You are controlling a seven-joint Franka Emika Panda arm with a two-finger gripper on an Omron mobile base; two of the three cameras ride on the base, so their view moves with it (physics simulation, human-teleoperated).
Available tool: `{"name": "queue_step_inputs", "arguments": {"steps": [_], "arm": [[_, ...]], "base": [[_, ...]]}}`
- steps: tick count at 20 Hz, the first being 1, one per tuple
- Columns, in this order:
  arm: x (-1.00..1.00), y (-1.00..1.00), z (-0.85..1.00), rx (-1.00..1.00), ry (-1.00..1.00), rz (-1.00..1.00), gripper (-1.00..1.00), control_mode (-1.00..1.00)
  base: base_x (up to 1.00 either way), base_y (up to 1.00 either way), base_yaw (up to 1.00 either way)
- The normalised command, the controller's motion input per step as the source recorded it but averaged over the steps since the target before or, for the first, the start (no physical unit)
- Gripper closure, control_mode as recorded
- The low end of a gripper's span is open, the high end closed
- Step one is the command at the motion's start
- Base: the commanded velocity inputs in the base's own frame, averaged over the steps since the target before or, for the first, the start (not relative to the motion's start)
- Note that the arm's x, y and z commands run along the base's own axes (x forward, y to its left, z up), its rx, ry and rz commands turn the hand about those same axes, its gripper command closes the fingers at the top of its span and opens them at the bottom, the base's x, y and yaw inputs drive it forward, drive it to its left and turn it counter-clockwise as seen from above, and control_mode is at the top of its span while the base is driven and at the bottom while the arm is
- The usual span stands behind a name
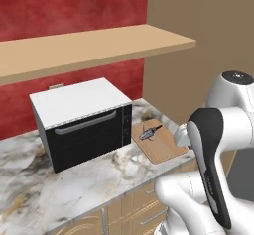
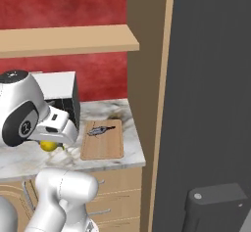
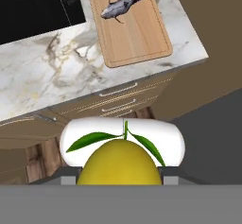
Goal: Retrieve a lemon from the fridge and place it on the cutting board with the fish.
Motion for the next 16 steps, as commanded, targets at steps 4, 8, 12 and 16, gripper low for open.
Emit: {"name": "queue_step_inputs", "arguments": {"steps": [4,8,12,16], "arm": [[0.00,0.00,0.00,0.00,0.00,0.00,1.00,1.00],[0.00,0.00,0.00,0.00,0.00,0.00,1.00,1.00],[0.38,0.00,0.00,0.00,0.04,0.02,1.00,-1.00],[0.59,0.00,-0.06,0.00,0.18,0.06,1.00,-1.00]], "base": [[0.07,0.01,0.00],[0.00,0.00,0.00],[0.00,0.00,0.00],[0.00,0.00,0.00]]}}
